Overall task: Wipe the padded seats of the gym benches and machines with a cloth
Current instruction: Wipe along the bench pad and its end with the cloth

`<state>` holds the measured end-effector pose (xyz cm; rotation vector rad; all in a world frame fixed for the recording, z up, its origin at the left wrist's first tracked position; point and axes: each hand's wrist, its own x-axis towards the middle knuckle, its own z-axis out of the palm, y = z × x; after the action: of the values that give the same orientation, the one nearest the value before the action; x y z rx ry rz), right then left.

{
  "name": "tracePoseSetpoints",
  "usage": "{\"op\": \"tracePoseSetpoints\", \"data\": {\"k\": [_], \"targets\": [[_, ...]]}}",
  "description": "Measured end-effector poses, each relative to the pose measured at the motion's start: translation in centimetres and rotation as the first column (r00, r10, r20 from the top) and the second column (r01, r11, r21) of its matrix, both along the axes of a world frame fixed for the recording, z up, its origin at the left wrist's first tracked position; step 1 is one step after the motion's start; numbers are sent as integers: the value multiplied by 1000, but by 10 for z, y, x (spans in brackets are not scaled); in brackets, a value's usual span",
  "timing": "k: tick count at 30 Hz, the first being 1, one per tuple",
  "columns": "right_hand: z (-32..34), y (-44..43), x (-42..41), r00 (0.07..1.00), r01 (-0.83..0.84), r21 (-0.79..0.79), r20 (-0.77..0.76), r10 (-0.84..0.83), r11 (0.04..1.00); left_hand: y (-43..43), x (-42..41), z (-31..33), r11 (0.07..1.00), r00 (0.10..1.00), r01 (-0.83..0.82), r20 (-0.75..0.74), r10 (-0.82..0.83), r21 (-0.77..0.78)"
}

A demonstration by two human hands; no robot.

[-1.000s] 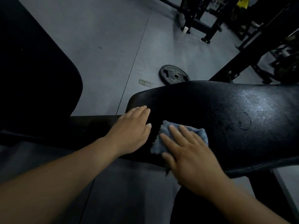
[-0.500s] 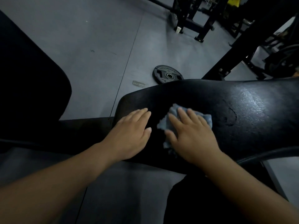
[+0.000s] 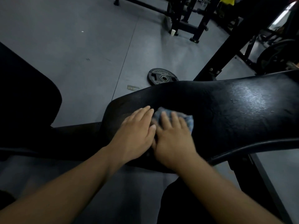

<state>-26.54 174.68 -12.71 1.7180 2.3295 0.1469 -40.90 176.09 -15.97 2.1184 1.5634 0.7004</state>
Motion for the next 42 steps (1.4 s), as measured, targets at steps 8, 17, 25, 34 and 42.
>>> {"op": "tracePoseSetpoints", "data": {"k": [8,17,25,34,42], "targets": [[29,27,49,998,57,19,4,-57,998,-1,8,8,999,999,-34,-26,34,-18],[30,-4,61,993,-110,-46,-38,108,993,3,5,6,996,997,-70,-20,69,-51],[21,106,28,993,68,-7,95,-67,998,35,26,16,997,996,-69,-67,66,-43],[46,141,83,991,92,51,93,-97,994,37,28,21,993,995,-80,-62,75,-83],[30,69,56,984,-169,-69,52,173,983,34,39,25,994,995,-91,-46,89,-60]]}}
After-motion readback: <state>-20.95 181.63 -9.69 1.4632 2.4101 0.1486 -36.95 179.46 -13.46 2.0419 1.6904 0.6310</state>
